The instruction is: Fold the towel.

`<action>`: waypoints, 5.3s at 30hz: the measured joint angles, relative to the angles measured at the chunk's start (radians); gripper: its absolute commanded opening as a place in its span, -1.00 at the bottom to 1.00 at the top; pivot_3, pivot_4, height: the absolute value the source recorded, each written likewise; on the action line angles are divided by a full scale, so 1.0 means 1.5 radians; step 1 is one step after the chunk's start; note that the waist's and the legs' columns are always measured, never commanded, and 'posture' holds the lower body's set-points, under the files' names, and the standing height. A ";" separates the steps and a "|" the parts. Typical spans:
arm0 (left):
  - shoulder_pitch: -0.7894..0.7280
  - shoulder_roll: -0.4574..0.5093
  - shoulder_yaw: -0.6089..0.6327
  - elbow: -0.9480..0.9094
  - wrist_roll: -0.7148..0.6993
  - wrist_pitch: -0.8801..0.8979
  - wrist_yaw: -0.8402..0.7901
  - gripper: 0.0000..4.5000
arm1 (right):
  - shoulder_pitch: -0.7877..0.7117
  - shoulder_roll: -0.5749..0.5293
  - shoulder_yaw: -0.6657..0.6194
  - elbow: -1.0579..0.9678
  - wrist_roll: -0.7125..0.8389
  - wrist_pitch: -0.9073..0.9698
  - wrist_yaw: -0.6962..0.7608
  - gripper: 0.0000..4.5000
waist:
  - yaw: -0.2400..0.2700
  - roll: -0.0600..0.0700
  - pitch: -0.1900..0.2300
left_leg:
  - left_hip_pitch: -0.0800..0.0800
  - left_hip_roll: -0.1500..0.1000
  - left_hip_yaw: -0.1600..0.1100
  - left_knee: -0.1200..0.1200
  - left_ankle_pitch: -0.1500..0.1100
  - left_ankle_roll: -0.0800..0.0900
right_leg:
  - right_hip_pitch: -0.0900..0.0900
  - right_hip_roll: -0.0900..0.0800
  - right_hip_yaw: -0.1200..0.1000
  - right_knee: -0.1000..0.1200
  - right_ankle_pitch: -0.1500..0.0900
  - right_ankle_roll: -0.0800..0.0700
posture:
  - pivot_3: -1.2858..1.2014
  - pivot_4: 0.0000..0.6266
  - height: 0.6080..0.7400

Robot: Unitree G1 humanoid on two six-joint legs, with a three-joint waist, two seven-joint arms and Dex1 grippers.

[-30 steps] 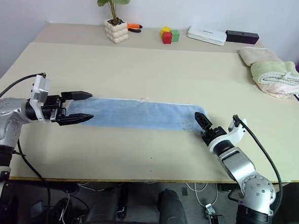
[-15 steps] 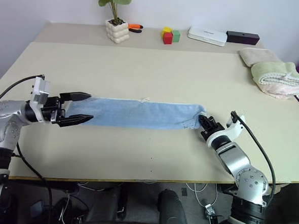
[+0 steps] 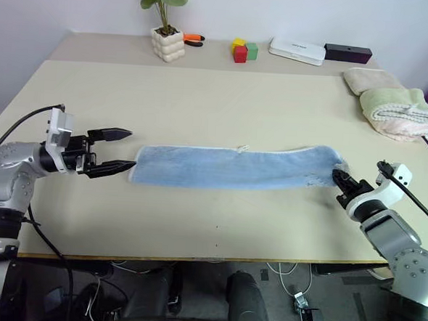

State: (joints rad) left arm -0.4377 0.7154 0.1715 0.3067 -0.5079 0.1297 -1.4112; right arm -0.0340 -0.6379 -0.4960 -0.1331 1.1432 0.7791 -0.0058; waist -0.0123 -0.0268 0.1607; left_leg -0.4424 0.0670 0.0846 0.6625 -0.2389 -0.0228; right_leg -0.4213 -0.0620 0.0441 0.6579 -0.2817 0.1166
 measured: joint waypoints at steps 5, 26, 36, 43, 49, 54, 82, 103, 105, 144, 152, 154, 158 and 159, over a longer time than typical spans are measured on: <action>-0.005 0.000 0.000 0.010 0.005 -0.007 -0.003 1.00 | -0.007 -0.061 0.090 -0.050 -0.130 -0.008 0.075 -0.98 | -0.001 0.000 0.000 | 0.000 0.000 0.000 0.000 0.000 0.000 | 0.000 0.000 0.000 0.000 0.000 0.000 | 0.03 -0.52 0.92; 0.042 0.000 0.006 -0.041 0.003 -0.002 0.017 1.00 | -0.158 0.032 0.380 -0.260 -0.258 0.111 0.140 -0.98 | 0.001 0.000 0.000 | -0.001 0.000 0.000 0.001 0.000 0.000 | -0.001 0.000 0.000 0.000 0.000 0.000 | 0.03 -0.52 0.92; 0.071 0.011 0.016 -0.079 -0.005 0.013 0.029 1.00 | -0.198 0.103 0.430 -0.220 -0.322 0.111 0.168 -0.98 | 0.000 0.000 0.000 | -0.001 0.000 0.000 0.000 0.000 0.000 | -0.001 0.000 0.000 0.000 0.000 0.000 | 0.03 -0.52 0.92; 0.084 0.011 0.021 -0.097 -0.012 0.015 0.041 1.00 | -0.217 0.132 0.449 -0.181 -0.363 0.111 0.191 -0.98 | 0.001 0.000 0.000 | -0.001 0.000 0.000 0.001 0.000 0.000 | -0.001 0.000 0.000 0.000 0.000 0.000 | 0.03 -0.52 0.92; 0.088 0.011 0.021 -0.102 -0.017 0.018 0.044 1.00 | -0.205 0.143 0.455 -0.174 -0.381 0.111 0.219 -0.41 | -0.001 0.000 0.000 | -0.001 0.000 0.000 0.000 0.000 0.000 | -0.001 0.000 0.000 0.000 0.000 0.000 | 0.03 -0.52 0.92; 0.090 0.011 0.021 -0.104 -0.017 0.021 0.045 1.00 | -0.203 0.149 0.458 -0.173 -0.394 0.111 0.236 0.70 | 0.000 0.000 0.000 | -0.001 0.000 0.000 0.000 0.000 0.000 | -0.001 0.000 0.000 0.000 0.000 0.000 | 0.03 -0.52 0.92; 0.060 -0.005 0.004 -0.084 -0.015 0.020 0.046 1.00 | -0.258 0.235 0.346 0.059 -0.486 -0.192 0.284 -0.98 | -0.002 0.000 0.000 | -0.001 0.001 0.001 0.000 0.000 0.000 | -0.001 0.001 0.000 0.000 0.000 0.000 | 0.03 -0.52 0.92; 0.069 -0.005 0.005 -0.096 -0.014 0.020 0.067 1.00 | -0.203 0.265 0.419 0.188 -0.644 -0.405 0.360 0.49 | -0.003 0.000 0.000 | 0.000 0.001 0.001 0.000 0.000 0.000 | -0.001 0.001 0.000 0.000 0.000 0.000 | 0.03 -0.52 0.92; 0.069 -0.005 0.005 -0.096 -0.014 0.020 0.069 1.00 | -0.205 0.266 0.414 0.179 -0.640 -0.387 0.362 0.96 | -0.003 0.000 0.000 | 0.000 0.001 0.001 0.000 0.000 0.000 | -0.001 0.001 0.000 0.000 0.000 0.000 | 0.03 -0.52 0.92; 0.391 -0.166 0.230 -0.400 -0.732 0.640 0.892 1.00 | -0.193 -0.010 0.276 -0.102 -0.394 -0.204 0.638 0.99 | 0.003 -0.001 0.001 | 0.001 -0.001 -0.003 0.001 0.000 0.000 | 0.002 -0.001 -0.001 0.000 -0.001 -0.003 | 0.03 -0.52 0.92; 0.330 -0.173 0.164 -0.358 -0.793 0.586 0.987 1.00 | -0.199 0.000 0.294 -0.092 -0.409 -0.217 0.626 0.99 | 0.003 -0.001 0.000 | 0.001 -0.001 -0.002 0.001 0.000 0.000 | 0.002 -0.001 -0.001 -0.001 -0.001 -0.003 | 0.03 -0.52 0.92; 0.315 -0.179 0.156 -0.342 -0.795 0.575 1.000 1.00 | -0.199 0.000 0.294 -0.092 -0.411 -0.217 0.622 0.99 | 0.004 0.000 0.000 | 0.002 -0.001 -0.002 0.001 0.000 0.000 | 0.003 -0.001 -0.001 -0.002 -0.001 -0.003 | 0.03 -0.52 0.92; 0.259 -0.182 0.132 -0.287 -0.789 0.573 1.017 0.76 | -0.199 0.000 0.294 -0.092 -0.414 -0.218 0.610 1.00 | 0.009 0.000 0.000 | 0.009 -0.001 -0.003 -0.001 0.000 0.000 | 0.011 -0.001 -0.002 -0.005 -0.001 -0.004 | 0.03 -0.52 0.92; 0.250 -0.185 0.130 -0.270 -0.787 0.573 1.021 0.62 | -0.199 0.000 0.294 -0.092 -0.415 -0.219 0.608 1.00 | 0.010 0.000 0.000 | 0.011 -0.001 -0.003 -0.001 0.000 0.000 | 0.013 -0.001 -0.002 -0.006 -0.002 -0.004 | 0.03 -0.52 0.92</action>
State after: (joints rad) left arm -0.0630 0.4378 0.3662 -0.0991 -1.6878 0.9892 0.1201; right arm -0.3325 -0.6382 -0.0556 -0.2714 0.5206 0.4504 0.9063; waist 0.0024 -0.0263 0.1607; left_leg -0.4262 0.0656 0.0808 0.6605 -0.2395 -0.0230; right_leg -0.4016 -0.0635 0.0410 0.6489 -0.2839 0.1102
